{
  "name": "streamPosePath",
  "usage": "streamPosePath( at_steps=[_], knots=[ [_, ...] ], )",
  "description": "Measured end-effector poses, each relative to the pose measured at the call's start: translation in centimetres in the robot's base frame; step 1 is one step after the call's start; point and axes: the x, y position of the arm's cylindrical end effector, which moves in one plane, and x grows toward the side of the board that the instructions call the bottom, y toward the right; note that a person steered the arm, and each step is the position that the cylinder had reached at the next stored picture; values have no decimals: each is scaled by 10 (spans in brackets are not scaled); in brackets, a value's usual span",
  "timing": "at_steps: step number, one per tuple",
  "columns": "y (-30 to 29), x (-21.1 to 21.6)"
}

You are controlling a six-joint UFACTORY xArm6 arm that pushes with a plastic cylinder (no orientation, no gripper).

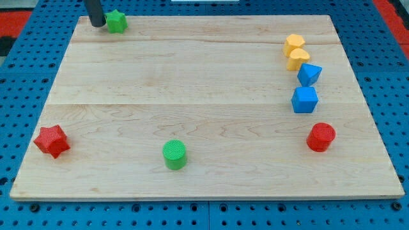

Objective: Move the green star towards top right

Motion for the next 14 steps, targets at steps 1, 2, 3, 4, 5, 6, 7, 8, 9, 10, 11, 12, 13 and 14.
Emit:
streamPosePath(
  at_steps=[1, 2, 3, 4, 5, 6, 7, 8, 9, 10, 11, 12, 13, 14],
  knots=[
    [-1, -8],
    [35, -11],
    [83, -13],
    [96, -4],
    [99, 13],
    [110, 27],
    [131, 29],
    [159, 24],
    [185, 17],
    [199, -6],
    [199, -11],
    [199, -8],
    [200, 0],
    [211, 3]
  ],
)
